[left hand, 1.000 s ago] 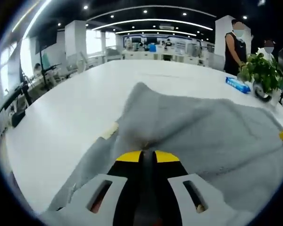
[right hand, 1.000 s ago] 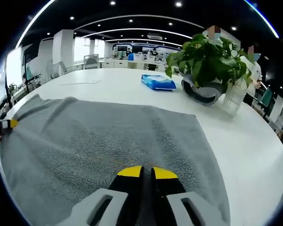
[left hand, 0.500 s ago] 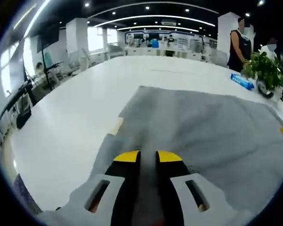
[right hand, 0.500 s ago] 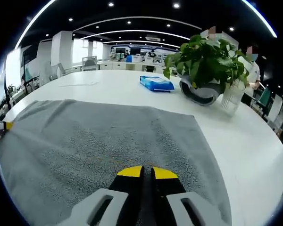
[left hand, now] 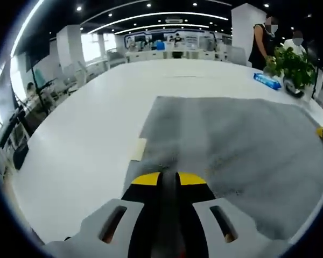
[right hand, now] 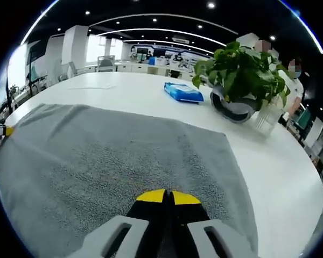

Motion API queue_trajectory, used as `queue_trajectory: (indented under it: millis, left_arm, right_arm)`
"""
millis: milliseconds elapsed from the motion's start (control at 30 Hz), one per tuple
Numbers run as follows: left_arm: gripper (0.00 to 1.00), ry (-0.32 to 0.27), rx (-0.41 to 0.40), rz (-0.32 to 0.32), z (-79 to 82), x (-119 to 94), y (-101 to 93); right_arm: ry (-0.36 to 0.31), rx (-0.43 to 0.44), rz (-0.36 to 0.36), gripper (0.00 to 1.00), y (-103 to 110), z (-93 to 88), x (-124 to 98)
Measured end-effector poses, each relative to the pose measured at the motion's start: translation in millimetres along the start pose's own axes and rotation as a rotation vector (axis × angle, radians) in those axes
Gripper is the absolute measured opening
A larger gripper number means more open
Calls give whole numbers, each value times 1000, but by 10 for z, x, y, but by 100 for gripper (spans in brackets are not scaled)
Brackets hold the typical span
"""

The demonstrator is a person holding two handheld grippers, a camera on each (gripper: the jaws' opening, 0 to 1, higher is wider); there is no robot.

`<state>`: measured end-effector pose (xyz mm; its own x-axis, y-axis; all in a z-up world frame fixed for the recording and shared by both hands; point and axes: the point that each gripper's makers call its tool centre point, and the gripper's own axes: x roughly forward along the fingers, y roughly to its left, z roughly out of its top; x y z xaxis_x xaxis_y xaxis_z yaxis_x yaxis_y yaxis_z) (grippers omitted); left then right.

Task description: Open the folded towel by lifting each exposed corner and separating the folded layers until the towel lies flat within the target outline without major curled edges

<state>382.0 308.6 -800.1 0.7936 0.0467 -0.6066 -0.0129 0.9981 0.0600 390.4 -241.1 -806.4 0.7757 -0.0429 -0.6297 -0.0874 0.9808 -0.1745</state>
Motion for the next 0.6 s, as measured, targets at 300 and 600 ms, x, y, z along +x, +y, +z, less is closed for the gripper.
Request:
queue_trajectory:
  millis: [300, 600]
  left_arm:
    - [11, 13, 33, -7, 174, 245, 170]
    - [11, 9, 13, 11, 331, 460, 348]
  right_arm:
    - [46, 12, 45, 0, 122, 115, 123]
    - [44, -20, 97, 0, 253, 304, 317]
